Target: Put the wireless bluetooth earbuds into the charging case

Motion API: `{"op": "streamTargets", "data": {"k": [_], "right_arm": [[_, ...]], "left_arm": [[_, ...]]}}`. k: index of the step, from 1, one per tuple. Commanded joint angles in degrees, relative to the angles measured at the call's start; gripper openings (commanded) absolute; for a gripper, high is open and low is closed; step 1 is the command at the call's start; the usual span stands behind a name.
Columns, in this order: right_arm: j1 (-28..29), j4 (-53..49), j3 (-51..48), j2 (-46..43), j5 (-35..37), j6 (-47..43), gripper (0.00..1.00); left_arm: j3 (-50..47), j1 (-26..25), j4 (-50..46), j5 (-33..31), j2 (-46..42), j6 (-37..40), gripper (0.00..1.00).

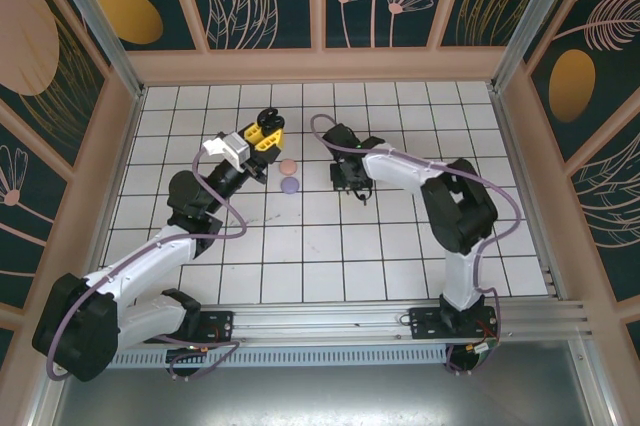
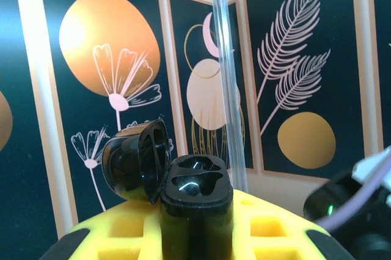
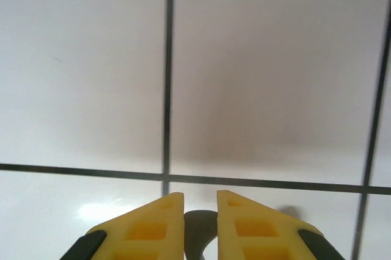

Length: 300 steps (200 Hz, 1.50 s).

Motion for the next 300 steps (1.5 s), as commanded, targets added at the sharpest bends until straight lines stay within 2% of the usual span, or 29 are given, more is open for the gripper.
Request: {"op": "streamTargets", "data": {"k": [1, 48, 88, 153, 210, 249, 300], "right_arm": [[0.32, 3.46, 0.22, -8.75, -0.88, -0.73, 0.16], [0.32, 7.31, 2.59, -19.36, -4.06, -2.74, 0.16], [0.67, 10.65, 5.40, -25.02, -8.17, -4.42, 0.16], [1.98, 20.30, 5.31, -31.82, -18.53, -5.76, 0.16], [3.96, 27.05, 3.19, -34.20, -26.73, -8.04, 0.16], [5.02, 29.99, 0.42, -35.71, -29.08, -10.47, 0.16], [6.37, 30.38, -0.11, -34.70, -28.60, -11.60, 0.16]], "left_arm": [[-1.27, -0.17, 3.05, 2.61, -1.22, 2.02, 0.00], [-2.42, -0.23, 2.07, 0.64, -1.08, 7.24, 0.00], [-2.64, -0.23, 1.39, 0.32, -0.77, 9.89, 0.00], [-0.84, -0.23, 0.37, 4.28, 1.50, 4.90, 0.00], [2.65, -0.23, -0.96, 13.51, 4.74, -0.78, 0.00], [3.93, -0.32, -0.70, 16.45, 5.72, -2.85, 0.00], [4.75, -0.71, -0.83, 17.41, 6.22, -3.45, 0.00]]}}
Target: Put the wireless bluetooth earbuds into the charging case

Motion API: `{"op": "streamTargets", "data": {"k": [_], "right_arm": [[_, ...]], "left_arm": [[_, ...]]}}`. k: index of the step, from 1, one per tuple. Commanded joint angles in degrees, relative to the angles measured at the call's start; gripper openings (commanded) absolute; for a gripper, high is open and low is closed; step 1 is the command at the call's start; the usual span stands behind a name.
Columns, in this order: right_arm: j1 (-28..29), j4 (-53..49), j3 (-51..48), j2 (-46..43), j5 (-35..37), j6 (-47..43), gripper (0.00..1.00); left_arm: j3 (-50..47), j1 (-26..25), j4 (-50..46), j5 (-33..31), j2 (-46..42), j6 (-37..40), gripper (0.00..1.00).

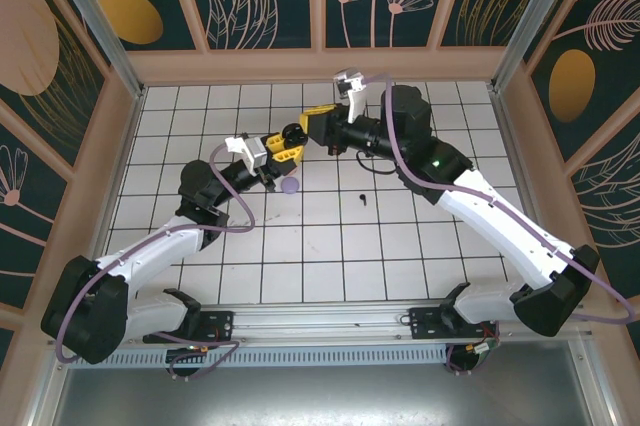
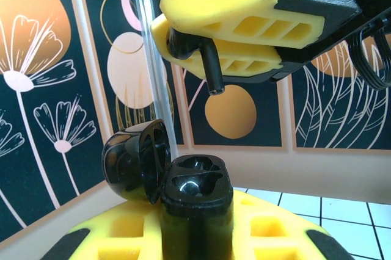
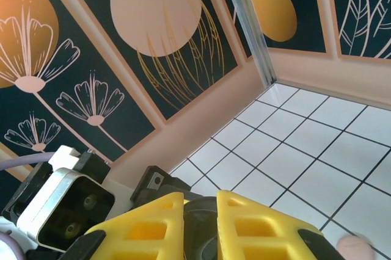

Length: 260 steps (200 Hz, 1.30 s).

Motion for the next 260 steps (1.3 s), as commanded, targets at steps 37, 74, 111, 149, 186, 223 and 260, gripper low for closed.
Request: {"op": "streamTargets", "data": {"k": [37, 74, 111, 149, 186, 223, 260], "right_arm": [[1.52, 3.21, -0.68, 0.47, -1.57, -1.83, 0.16], [2.46, 2.53, -0.88, 0.65, -1.92, -2.49, 0.16], [3.14, 1.65, -1.57, 0.47, -1.49, -2.99, 0.15], [3.27, 1.77, -2.31, 0.56, -0.09, -3.28, 0.15], [3.28, 2.11, -2.91, 0.82, 1.90, -3.55, 0.15], [3.19, 2.78, -3.00, 0.94, 3.22, -3.63, 0.15], [3.10, 3.06, -1.98, 1.09, 2.96, -3.41, 0.14]], "left_arm": [[2.26, -0.61, 0.26, 2.04, 0.31, -1.41, 0.00], [2.70, -0.69, -0.43, 1.89, 0.36, -1.35, 0.00], [3.22, -0.69, -0.88, 1.85, 0.49, -1.44, 0.00], [3.39, -0.73, -0.88, 2.19, 0.40, -1.71, 0.00], [3.32, -0.78, -0.79, 2.65, 0.40, -2.05, 0.00], [3.26, -0.87, -0.88, 3.23, 0.23, -1.94, 0.00], [3.23, -0.96, -1.41, 3.50, 0.31, -1.79, 0.00]]}}
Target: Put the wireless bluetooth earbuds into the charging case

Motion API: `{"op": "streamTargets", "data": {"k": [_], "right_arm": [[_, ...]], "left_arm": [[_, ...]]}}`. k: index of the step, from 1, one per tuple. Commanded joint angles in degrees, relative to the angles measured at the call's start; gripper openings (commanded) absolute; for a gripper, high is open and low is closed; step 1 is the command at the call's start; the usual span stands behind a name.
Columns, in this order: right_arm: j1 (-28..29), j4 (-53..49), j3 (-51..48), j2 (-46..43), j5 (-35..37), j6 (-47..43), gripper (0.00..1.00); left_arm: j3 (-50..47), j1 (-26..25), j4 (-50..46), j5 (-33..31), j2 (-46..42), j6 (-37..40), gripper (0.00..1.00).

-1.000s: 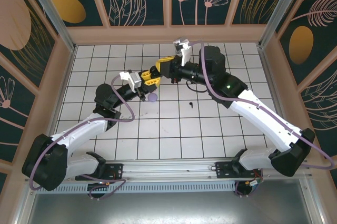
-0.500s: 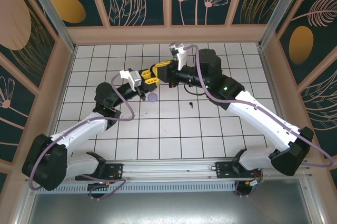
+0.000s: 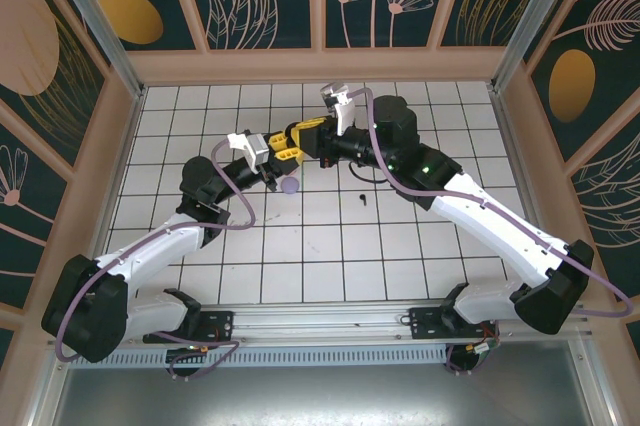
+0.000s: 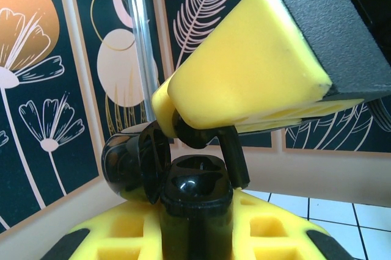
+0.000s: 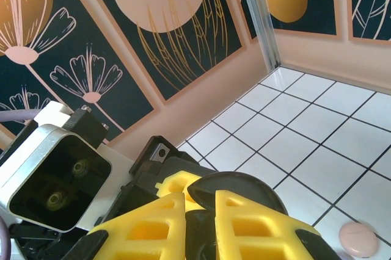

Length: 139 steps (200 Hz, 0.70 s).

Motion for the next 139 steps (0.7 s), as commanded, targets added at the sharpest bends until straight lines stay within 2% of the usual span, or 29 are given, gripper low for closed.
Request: {"op": "streamTargets", "data": {"k": [1, 49, 139], "right_arm": [[0.22, 2.79, 0.65, 0.54, 1.15, -1.10, 0.14], [0.17, 3.95, 1.79, -0.55, -0.71, -0.24, 0.14], [0.13, 4.13, 1.73, -0.60, -0.02, -0.31, 0.13]], "left_arm": [[1.54, -0.54, 0.65, 2.47, -0.01, -0.55, 0.00], [1.45, -0.54, 0.47, 2.42, -0.01, -0.47, 0.00], [1.94, -0.63, -0.40, 2.73, -0.40, -0.40, 0.00]]}}
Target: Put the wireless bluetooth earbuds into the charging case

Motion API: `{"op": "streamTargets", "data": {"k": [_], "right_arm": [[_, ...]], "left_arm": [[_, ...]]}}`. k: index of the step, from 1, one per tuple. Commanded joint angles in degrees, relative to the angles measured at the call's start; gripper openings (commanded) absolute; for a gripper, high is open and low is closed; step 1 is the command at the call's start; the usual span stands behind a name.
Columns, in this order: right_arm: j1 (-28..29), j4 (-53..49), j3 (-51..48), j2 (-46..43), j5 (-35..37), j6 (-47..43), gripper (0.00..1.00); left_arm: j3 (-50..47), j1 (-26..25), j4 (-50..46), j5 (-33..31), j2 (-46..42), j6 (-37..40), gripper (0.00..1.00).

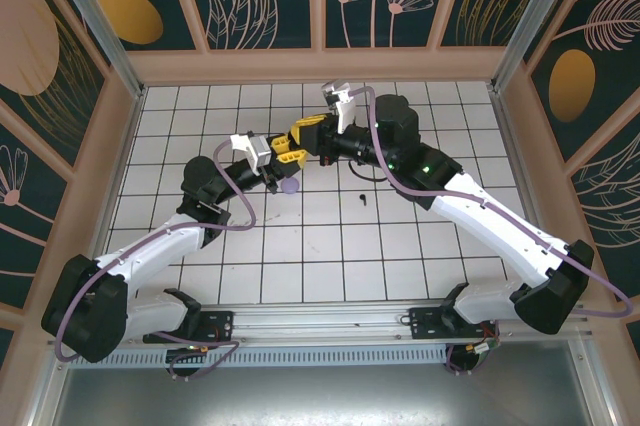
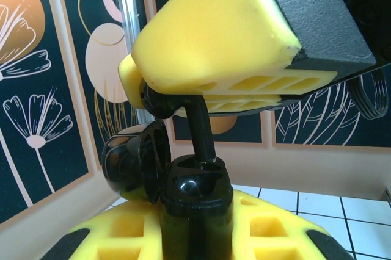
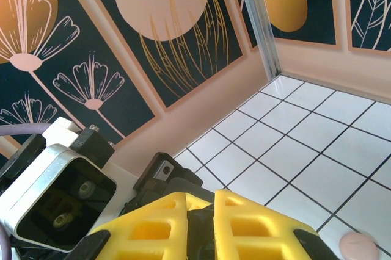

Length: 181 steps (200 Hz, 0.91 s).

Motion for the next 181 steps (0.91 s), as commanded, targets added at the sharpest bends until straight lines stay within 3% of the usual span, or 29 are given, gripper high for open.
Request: {"op": "streamTargets", "data": {"k": [1, 109, 181], "right_arm": [[0.13, 2.75, 1.58, -0.58, 0.02, -0.34, 0.13], [-1.52, 2.52, -3.82, -2.93, 1.83, -0.36, 0.11], [-2.16, 2.04, -4.86, -3.40, -1.00, -0.44, 0.10]], "left_arm": [[1.96, -0.30, 0.56, 1.39, -0.43, -0.39, 0.00], [2.86, -0.30, 0.46, 2.24, -1.51, -1.22, 0.00], [3.48, -0.30, 0.55, 1.95, -1.18, -1.82, 0.00]]}}
